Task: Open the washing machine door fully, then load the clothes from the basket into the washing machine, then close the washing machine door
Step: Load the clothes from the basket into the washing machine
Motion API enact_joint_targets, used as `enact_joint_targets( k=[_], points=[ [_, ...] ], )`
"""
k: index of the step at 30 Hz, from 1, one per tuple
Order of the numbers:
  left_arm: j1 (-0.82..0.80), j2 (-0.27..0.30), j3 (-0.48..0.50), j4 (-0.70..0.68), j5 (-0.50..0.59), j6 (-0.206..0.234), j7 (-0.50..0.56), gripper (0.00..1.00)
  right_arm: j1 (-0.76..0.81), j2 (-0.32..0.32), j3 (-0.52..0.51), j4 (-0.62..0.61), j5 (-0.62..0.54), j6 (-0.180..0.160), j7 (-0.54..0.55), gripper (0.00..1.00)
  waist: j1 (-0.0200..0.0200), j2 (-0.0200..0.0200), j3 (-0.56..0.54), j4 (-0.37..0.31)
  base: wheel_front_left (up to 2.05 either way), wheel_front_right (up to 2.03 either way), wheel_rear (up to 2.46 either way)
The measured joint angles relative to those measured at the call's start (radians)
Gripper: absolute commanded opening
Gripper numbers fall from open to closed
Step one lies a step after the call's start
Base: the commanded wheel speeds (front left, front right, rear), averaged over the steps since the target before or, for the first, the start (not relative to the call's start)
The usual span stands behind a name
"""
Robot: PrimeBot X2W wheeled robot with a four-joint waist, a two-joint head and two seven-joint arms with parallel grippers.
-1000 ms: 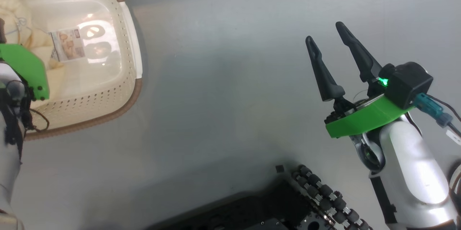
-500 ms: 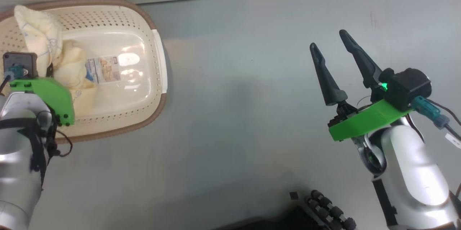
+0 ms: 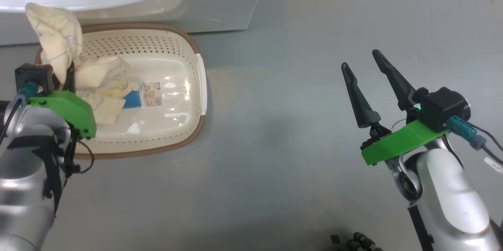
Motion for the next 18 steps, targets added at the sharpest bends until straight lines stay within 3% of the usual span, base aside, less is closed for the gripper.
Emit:
enact_joint_targets(
  k=[18],
  points=[
    [0.302,0.024,0.17,-0.502,0.05,0.083,0.0,0.0,0.036,0.0,-0.016,0.049,0.002,0.0,0.0,1.0,0.0,0.0,-0.148,0.058,0.0,0.0,0.0]
  ],
)
